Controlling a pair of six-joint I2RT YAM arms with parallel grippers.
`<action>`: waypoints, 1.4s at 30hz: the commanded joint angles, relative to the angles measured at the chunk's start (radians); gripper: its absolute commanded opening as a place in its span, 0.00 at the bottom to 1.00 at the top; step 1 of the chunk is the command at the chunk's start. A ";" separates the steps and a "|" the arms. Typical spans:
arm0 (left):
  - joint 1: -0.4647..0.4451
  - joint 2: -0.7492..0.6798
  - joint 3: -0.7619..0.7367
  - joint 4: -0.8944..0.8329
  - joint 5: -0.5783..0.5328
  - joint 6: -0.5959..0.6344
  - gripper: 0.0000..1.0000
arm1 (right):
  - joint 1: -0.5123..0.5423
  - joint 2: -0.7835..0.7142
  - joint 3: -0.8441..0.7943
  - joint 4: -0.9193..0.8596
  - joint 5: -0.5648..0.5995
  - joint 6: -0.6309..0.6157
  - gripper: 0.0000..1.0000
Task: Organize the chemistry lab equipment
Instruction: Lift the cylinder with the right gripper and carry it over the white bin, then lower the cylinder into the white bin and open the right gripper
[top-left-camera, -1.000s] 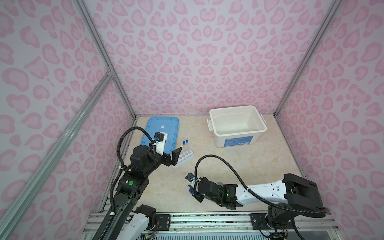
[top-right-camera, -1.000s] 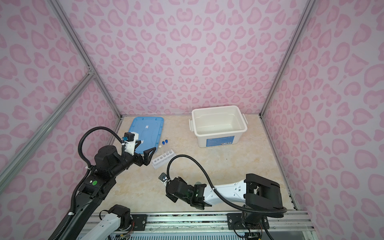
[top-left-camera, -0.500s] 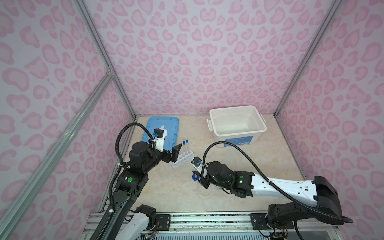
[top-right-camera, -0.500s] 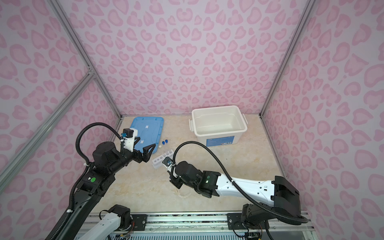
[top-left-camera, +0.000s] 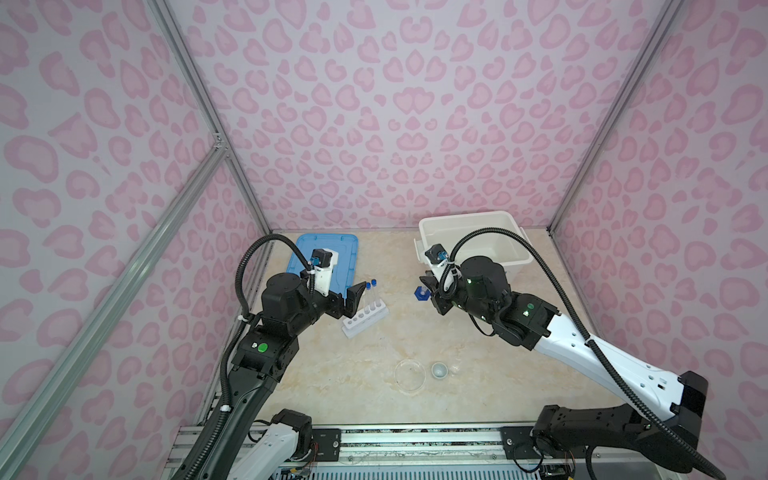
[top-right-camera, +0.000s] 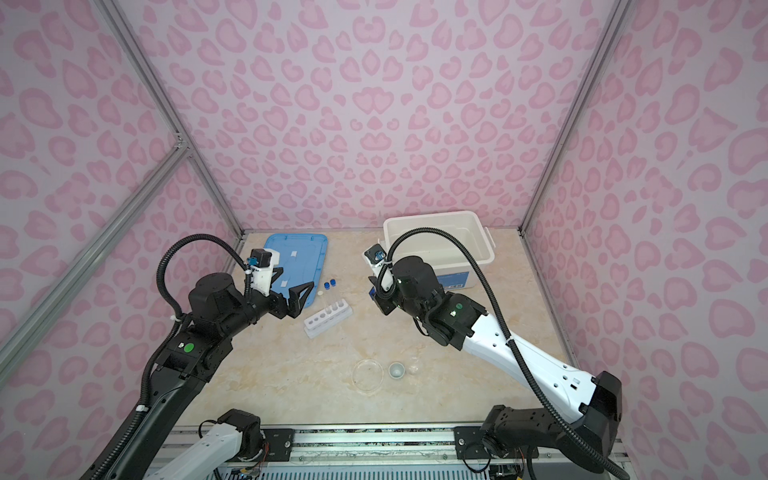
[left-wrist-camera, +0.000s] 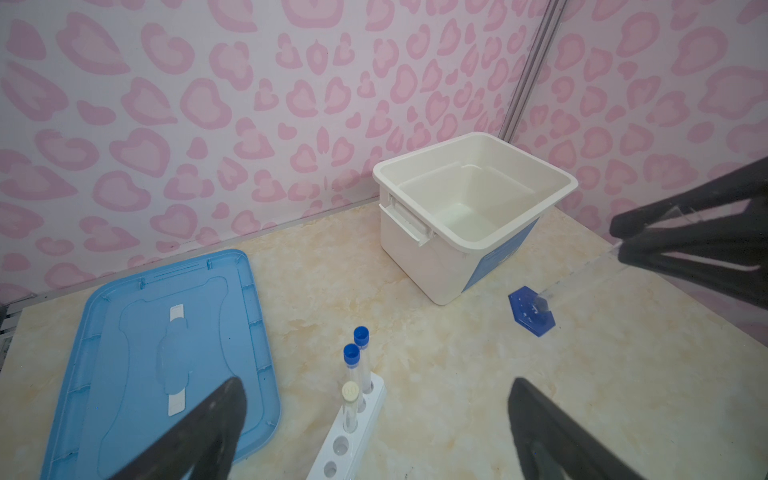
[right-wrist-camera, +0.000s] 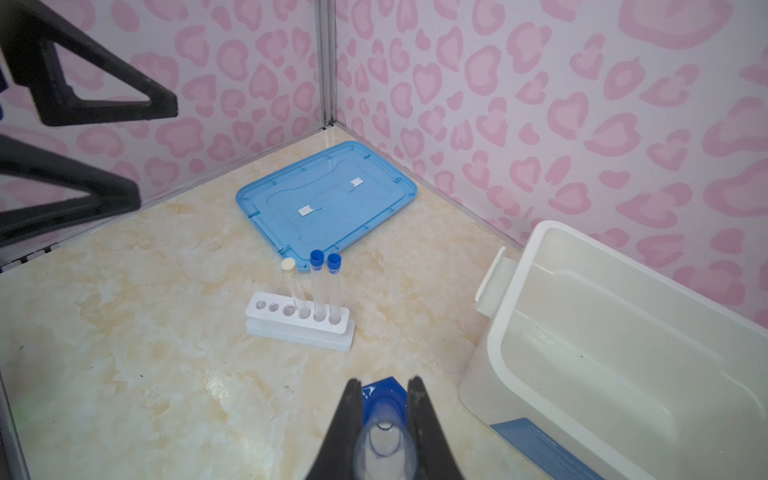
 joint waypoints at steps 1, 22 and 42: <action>0.001 0.002 -0.003 0.011 0.017 0.004 1.00 | -0.065 0.048 0.059 -0.058 -0.026 -0.007 0.13; -0.002 0.025 0.020 -0.040 0.015 -0.023 1.00 | -0.384 0.580 0.400 0.116 -0.144 0.001 0.13; -0.005 0.056 0.077 -0.083 -0.033 -0.044 0.99 | -0.416 0.804 0.338 0.460 -0.135 0.016 0.13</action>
